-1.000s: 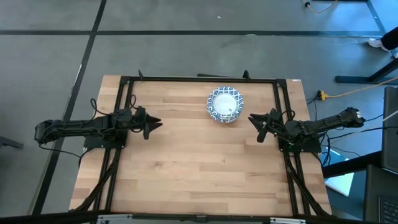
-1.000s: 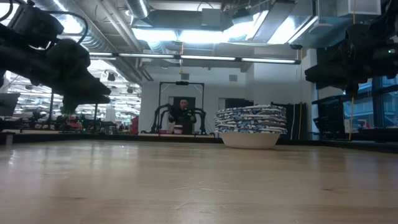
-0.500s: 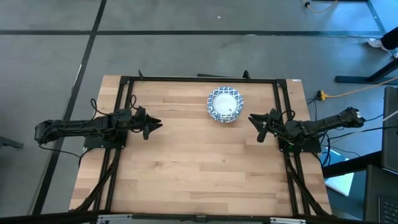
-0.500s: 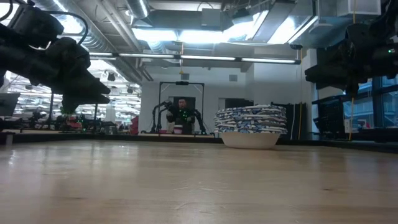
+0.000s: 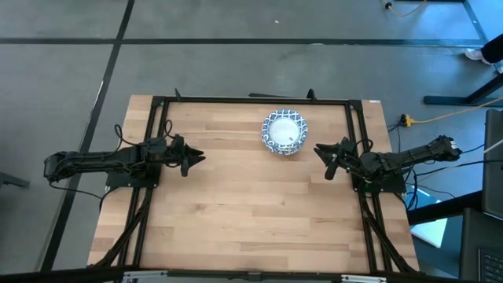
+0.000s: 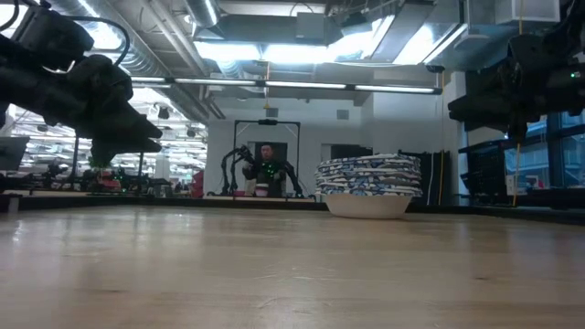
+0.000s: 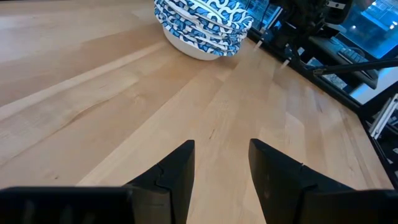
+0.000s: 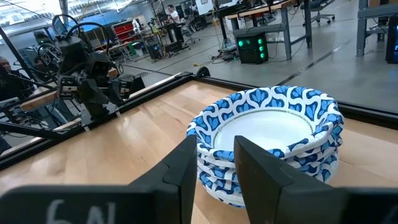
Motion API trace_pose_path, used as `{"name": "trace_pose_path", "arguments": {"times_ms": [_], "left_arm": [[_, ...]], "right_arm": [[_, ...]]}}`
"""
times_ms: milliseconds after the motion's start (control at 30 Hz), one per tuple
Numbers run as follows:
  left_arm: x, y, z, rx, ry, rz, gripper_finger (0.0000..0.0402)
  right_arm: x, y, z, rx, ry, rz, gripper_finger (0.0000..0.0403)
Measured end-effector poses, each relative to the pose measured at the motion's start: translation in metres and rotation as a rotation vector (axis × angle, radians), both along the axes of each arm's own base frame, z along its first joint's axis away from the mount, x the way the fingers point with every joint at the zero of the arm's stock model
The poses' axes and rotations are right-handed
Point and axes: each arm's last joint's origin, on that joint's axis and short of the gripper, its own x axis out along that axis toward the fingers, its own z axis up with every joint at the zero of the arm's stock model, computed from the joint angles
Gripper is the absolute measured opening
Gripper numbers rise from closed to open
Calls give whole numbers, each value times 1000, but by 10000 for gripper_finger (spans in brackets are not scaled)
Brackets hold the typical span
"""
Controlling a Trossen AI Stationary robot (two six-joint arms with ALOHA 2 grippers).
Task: Nest bowls inside each other
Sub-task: Return to home position
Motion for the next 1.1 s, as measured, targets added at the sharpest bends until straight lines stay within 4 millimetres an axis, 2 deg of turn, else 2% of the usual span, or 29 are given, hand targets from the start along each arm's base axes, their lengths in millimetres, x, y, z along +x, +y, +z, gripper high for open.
{"name": "trace_pose_path", "arguments": {"times_ms": [600, 733, 833, 967, 1100], "left_arm": [[0, 0, 0, 3, 1, 0, 146], [0, 1, 0, 84, 19, 22, 146], [0, 3, 1, 122, 20, 68, 146], [-1, 6, 3, 190, 25, 160, 146], [-2, 8, 4, 238, 36, 217, 146]], "right_arm": [[0, 0, 0, 0, 0, 0, 108], [0, 0, 0, -25, 13, -2, 108], [-2, -2, -1, -54, 33, -92, 108], [-5, -7, -1, -10, -10, -306, 108], [-6, -8, -1, -46, 19, -331, 108]]}}
